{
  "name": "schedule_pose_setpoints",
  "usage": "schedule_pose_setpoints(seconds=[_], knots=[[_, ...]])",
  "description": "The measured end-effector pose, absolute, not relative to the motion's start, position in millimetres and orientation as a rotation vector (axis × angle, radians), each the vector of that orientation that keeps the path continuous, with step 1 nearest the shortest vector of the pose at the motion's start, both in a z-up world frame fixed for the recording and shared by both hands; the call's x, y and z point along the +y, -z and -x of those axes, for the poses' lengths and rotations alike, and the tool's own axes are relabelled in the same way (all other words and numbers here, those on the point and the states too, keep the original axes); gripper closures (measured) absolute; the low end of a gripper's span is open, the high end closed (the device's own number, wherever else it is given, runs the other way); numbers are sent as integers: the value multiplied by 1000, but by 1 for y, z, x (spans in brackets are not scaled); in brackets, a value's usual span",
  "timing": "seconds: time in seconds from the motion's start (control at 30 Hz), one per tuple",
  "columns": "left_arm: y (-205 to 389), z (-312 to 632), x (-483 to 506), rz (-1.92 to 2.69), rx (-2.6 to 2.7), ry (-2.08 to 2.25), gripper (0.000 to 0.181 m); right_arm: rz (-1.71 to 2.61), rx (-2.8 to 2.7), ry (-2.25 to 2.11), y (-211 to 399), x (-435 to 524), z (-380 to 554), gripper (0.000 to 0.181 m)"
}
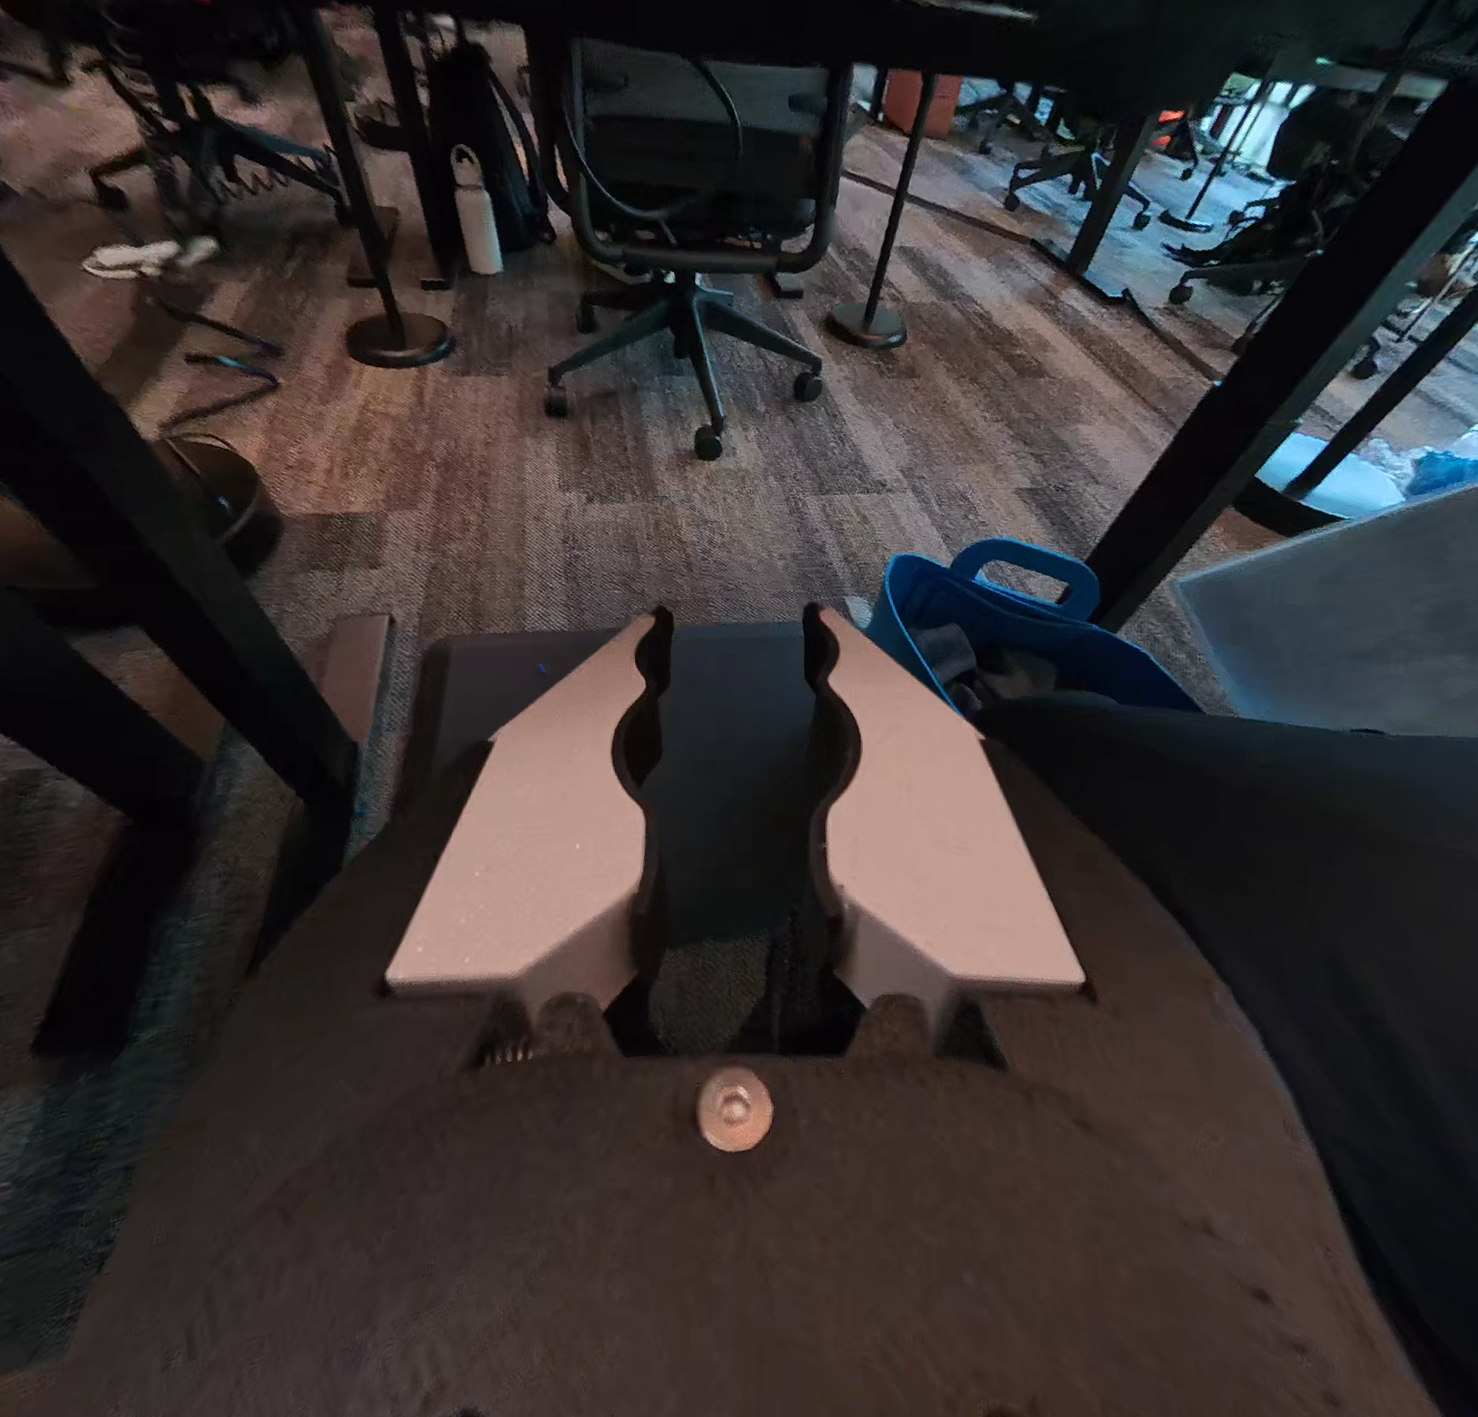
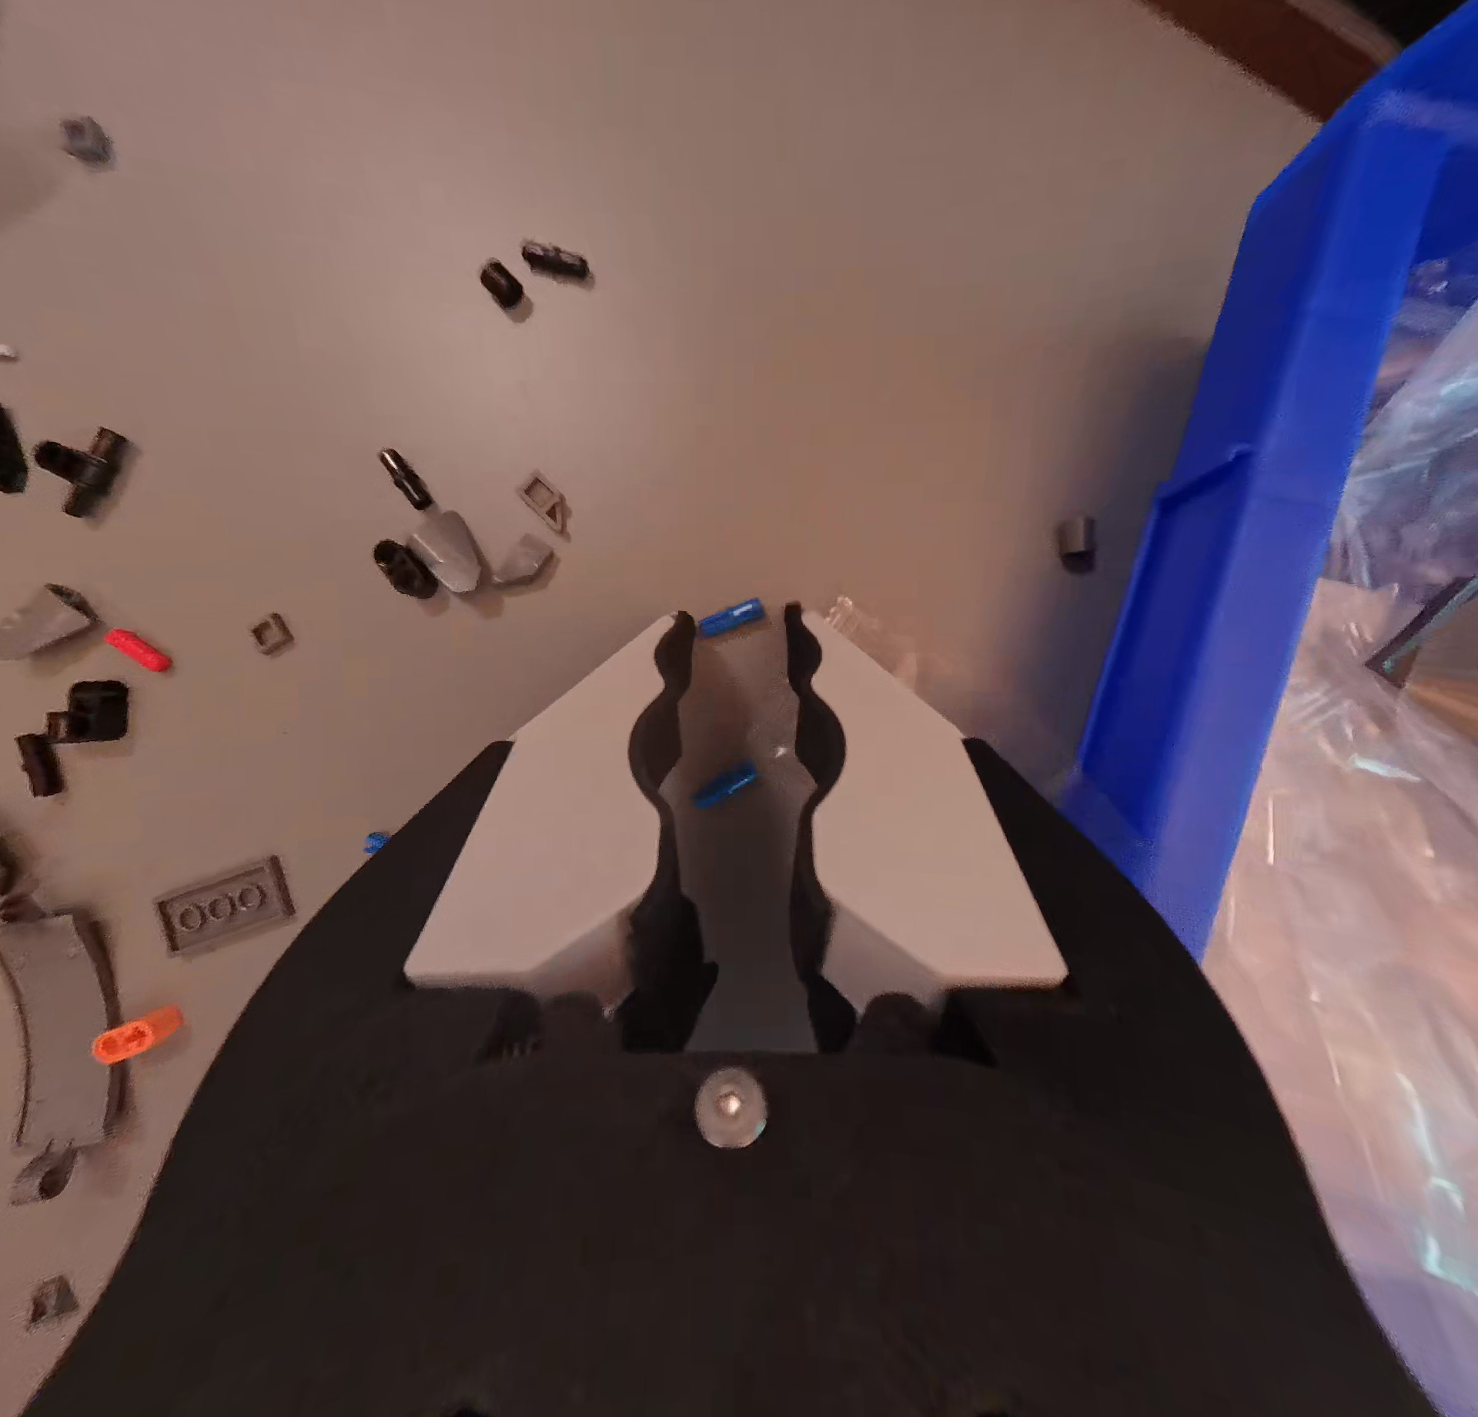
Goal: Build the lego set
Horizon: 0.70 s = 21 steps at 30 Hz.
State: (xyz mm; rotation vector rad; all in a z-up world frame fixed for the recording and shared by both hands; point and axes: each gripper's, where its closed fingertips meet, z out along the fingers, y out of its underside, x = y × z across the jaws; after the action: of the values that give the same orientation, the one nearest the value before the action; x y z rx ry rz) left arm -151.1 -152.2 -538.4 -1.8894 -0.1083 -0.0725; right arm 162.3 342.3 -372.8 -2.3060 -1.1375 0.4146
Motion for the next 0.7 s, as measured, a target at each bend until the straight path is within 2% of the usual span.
schedule_pose_setpoints(seconds=[0.13, 0.2, 0.23, 0.5, 0.7], knots=[[561, 143, -149, 1912, -96, 163, 151, 2322, -1128, -395, 375, 343, -164, 166], [560, 145, -144, 1909, -82, 189, 152, 2324, -1121, -397, 375, 342, -164, 177], [555, 145, -142, 1899, -57, 209, 153, 2322, -1124, -397, 375, 341, -164, 177], [460, 128, -139, 1794, 195, 219, 158, 2324, -1198, -524, 374, 325, -162, 178], [380, 83, -157, 1717, 409, 313, 163, 2204, -1304, -682, 341, 302, -148, 178]])
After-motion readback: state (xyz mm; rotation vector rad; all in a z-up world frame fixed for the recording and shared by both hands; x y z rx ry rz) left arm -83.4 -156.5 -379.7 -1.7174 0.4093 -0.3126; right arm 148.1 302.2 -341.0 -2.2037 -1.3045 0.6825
